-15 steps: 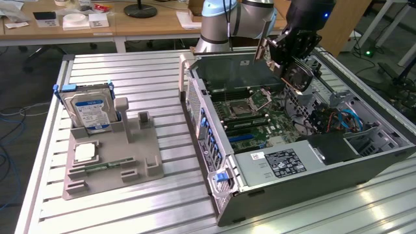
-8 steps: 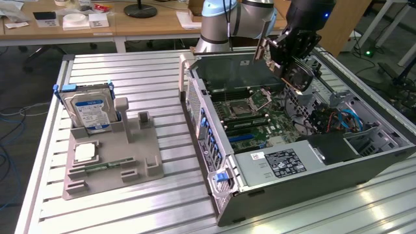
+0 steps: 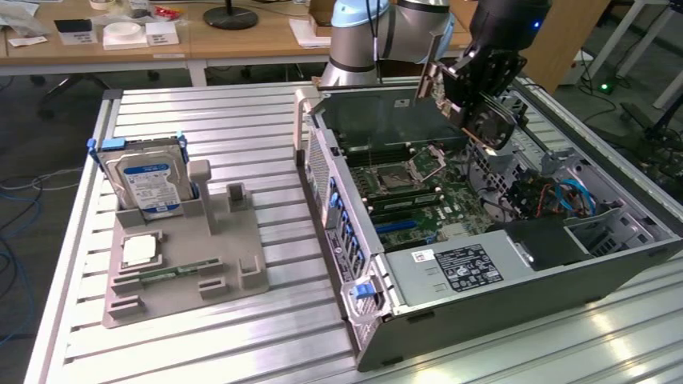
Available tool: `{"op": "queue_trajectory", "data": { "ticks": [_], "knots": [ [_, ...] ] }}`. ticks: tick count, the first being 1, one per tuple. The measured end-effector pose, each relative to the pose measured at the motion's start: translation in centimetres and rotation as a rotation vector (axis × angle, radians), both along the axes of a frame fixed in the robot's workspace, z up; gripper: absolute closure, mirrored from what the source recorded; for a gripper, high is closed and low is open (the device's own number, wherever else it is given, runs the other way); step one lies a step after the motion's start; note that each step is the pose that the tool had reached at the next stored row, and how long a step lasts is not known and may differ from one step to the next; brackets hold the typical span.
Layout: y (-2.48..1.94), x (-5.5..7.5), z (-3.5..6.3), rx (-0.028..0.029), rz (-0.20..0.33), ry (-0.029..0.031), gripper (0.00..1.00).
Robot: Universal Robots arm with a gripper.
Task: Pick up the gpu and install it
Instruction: 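Insert the gpu into the slot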
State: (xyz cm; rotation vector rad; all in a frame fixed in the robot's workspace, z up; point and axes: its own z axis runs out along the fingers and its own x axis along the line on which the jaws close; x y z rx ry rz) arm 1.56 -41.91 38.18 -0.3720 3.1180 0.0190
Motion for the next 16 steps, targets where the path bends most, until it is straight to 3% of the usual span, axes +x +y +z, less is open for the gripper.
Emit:
{"op": "queue_trajectory", "data": {
  "ticks": [16],
  "knots": [
    [0.0, 0.0, 0.0, 0.0005, 0.056, 0.0, 0.7]
  ]
}}
